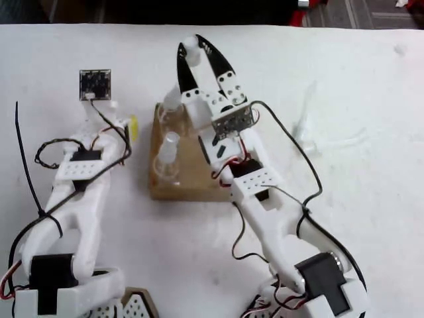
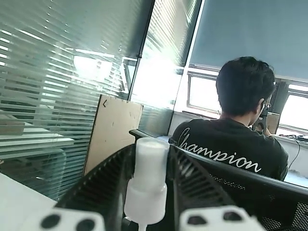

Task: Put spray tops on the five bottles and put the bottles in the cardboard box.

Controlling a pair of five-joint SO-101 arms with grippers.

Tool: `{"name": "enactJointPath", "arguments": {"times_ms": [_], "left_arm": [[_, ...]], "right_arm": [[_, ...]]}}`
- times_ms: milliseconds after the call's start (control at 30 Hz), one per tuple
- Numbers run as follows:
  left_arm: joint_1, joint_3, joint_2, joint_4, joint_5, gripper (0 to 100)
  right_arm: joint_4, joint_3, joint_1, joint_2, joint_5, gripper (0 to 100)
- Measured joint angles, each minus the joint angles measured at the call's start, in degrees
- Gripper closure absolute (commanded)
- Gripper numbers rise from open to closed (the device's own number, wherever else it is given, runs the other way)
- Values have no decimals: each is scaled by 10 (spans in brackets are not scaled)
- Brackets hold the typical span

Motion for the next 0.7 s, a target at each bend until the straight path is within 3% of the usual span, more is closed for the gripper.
{"name": "enactJointPath", "arguments": {"times_ms": [700], "left_arm": [[0,0,0,0,0,805]], "right_arm": [[-1,91,4,19,-1,980]]}}
